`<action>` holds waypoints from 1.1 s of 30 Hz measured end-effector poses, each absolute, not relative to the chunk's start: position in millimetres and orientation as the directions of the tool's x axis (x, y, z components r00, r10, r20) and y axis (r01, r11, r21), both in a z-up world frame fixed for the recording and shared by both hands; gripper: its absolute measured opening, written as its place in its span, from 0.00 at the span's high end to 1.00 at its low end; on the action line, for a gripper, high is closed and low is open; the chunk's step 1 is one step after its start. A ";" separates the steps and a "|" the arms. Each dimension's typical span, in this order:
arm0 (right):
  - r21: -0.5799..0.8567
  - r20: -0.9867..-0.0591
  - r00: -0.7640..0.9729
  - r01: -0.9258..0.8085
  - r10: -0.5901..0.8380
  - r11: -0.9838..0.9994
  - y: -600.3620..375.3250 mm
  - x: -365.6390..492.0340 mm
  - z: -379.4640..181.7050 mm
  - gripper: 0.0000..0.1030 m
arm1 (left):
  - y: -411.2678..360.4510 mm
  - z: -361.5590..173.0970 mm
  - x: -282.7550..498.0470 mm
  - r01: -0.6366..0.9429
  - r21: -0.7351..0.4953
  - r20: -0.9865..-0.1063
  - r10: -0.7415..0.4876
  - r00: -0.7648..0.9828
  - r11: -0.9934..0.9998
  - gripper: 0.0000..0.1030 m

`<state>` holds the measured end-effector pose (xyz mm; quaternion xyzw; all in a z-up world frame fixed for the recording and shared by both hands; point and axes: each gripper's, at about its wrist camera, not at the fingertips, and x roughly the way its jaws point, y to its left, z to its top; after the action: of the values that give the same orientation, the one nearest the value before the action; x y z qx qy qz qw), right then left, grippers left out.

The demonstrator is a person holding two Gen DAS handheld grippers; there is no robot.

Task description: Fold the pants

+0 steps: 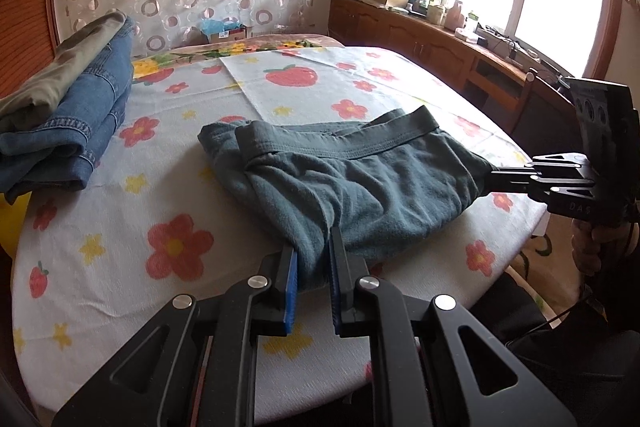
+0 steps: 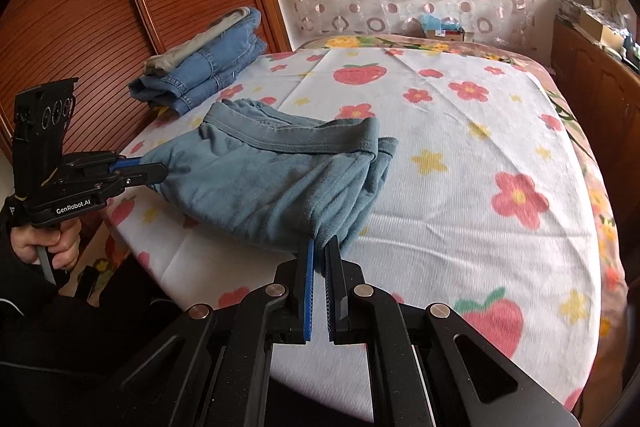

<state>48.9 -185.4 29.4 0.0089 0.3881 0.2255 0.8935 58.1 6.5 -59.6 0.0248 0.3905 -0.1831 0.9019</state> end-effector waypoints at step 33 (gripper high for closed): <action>0.065 -0.712 0.643 -0.341 0.283 0.938 -155.3 105.0 33.2 0.60 | 14.5 -67.9 112.8 0.258 -0.061 -0.734 -0.219 0.642 0.964 0.50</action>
<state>105.0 -155.3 33.2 -0.0373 0.3860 0.1722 0.9055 112.8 14.5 -67.9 0.0245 0.4018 -0.1318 0.9059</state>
